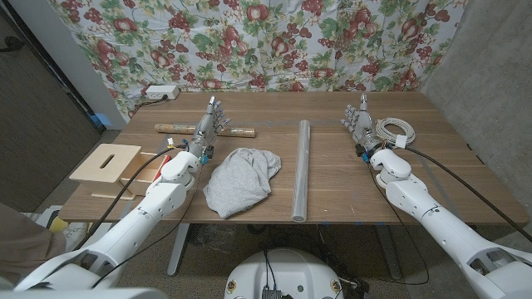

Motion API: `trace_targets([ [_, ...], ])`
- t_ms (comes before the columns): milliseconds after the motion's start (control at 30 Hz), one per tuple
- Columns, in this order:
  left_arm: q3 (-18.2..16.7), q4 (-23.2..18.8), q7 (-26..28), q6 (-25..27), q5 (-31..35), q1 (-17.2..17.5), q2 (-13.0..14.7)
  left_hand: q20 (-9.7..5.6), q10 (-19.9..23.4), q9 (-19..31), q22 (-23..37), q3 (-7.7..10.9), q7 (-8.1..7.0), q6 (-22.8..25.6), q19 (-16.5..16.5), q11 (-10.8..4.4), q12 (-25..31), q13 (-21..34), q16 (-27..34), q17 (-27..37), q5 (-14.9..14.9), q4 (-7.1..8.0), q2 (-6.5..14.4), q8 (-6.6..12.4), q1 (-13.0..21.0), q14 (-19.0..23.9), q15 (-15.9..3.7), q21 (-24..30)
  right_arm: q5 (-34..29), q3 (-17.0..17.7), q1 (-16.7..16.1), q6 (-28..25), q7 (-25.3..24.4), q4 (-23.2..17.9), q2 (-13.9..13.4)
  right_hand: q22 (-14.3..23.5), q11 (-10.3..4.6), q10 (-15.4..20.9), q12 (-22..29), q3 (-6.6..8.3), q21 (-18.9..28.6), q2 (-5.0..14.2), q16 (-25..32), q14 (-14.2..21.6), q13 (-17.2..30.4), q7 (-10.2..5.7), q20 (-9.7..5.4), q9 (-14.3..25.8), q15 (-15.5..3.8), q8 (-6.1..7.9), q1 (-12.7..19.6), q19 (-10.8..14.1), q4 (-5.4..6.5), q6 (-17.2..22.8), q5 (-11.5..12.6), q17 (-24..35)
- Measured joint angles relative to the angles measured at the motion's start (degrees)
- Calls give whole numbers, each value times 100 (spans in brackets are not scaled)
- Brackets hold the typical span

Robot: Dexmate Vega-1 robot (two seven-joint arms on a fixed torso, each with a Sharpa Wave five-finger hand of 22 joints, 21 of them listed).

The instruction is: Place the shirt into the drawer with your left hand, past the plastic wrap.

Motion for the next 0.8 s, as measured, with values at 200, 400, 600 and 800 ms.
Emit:
trace_targets([
  [200, -249, -111, -90, 121, 197, 123, -135, 0, 0, 0, 0, 0, -31, 31, 0, 0, 0, 2, 0, 0, 0, 0, 22, 0, 22, 0, 0, 0, 2, -4, -16, -11, 24, -38, -4, 0, 0, 0, 0, 0, 0, 62, 0, 0, 0, 0, 0, 0, 0, 0, 62, 0, 0, 0, 0, 0],
  [400, -442, -186, -160, 205, 332, 214, -251, 0, 0, 0, 0, 0, -29, 34, 0, 1, 0, 2, 0, -1, 0, 0, 22, 0, 22, 1, 0, 0, 2, -5, -45, -27, 19, -81, -12, 0, 16, 16, 0, 1, 0, 59, 0, -21, -1, 0, -1, 0, 21, 0, 59, 0, 0, 0, 0, 0],
  [600, -573, -225, -245, 259, 470, 267, -342, 0, 0, 0, -1, 0, -9, 55, 0, 1, 0, 2, 0, -1, 0, 0, 36, 0, 35, 1, 0, 0, 2, 8, -100, -37, -10, -162, -42, 0, 16, 16, 0, 1, 0, 58, 0, -21, -1, 20, -1, 0, 21, 0, 58, 0, 0, 20, 0, 0],
  [800, -666, -255, -296, 290, 586, 305, -444, 0, 0, -1, -1, 1, -19, 65, 0, 1, 0, 1, 0, 20, 0, 0, 44, 0, 43, -20, 21, 0, 2, 29, -165, -70, -58, -253, -87, 0, 15, 16, 0, 1, 0, 35, -1, -21, -1, 20, -1, -1, 21, 0, 35, 0, 0, 20, 0, -1],
])
